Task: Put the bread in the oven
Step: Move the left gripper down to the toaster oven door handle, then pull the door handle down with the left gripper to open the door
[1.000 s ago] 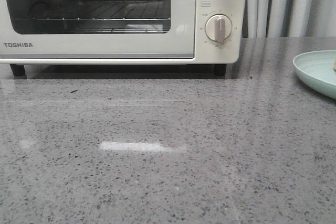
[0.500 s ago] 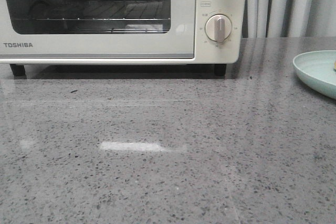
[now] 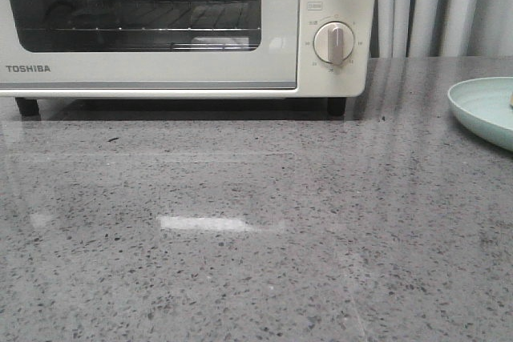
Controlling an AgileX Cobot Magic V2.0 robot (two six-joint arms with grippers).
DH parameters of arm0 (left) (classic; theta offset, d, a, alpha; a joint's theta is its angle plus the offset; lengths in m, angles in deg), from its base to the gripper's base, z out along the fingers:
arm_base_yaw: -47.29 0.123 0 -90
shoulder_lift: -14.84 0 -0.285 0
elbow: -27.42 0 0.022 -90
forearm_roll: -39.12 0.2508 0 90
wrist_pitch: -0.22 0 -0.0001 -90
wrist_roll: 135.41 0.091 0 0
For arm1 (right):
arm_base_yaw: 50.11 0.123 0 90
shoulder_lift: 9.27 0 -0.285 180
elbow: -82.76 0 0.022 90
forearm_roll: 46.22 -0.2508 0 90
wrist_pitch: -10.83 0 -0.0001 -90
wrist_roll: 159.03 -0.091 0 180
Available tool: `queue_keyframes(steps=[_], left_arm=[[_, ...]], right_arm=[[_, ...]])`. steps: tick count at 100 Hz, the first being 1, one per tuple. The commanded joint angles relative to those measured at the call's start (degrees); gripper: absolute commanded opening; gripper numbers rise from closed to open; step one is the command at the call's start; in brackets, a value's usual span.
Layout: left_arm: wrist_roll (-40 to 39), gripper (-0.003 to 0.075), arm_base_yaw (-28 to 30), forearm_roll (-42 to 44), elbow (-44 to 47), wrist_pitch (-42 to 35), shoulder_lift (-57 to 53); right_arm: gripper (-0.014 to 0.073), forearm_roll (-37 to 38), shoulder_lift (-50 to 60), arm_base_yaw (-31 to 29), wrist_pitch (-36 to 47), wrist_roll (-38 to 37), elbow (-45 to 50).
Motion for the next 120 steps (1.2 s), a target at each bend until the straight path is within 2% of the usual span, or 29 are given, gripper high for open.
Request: queue_keyframes(steps=[1, 16, 27, 43, 71, 90, 120], left_arm=[[-0.6, -0.0022, -5.8, 0.6, -2.3, -3.1, 4.1], [-0.6, -0.0022, -13.5, 0.6, -6.0, -1.8, 11.7], [-0.6, -0.0022, -15.7, 0.4, -11.0, 2.0, 16.8], [-0.6, -0.0022, -15.8, -1.6, -19.2, 7.2, 23.7], [-0.6, -0.0022, -15.8, -2.0, -27.7, 14.2, 31.7], [-0.6, -0.0022, -15.6, -2.0, -29.1, 15.5, 35.2], [-0.6, -0.0022, -11.2, -2.0, -29.1, 18.7, 37.3]], right_arm=[[-0.0064, 3.2, -0.7, 0.1, 3.5, 0.1, -2.2], [-0.0064, 8.3, -0.7, 0.1, 4.9, 0.1, -2.3], [-0.0064, 11.2, -0.7, 0.1, 6.6, 0.1, -2.3], [-0.0064, 12.8, -0.7, 0.1, 9.9, 0.1, -2.3], [-0.0064, 13.1, -0.7, 0.1, 13.4, 0.1, -2.3], [-0.0064, 13.2, -0.7, 0.1, 14.4, 0.1, -2.3], [-0.0064, 13.2, -0.7, 0.1, 15.3, 0.1, -2.3]])
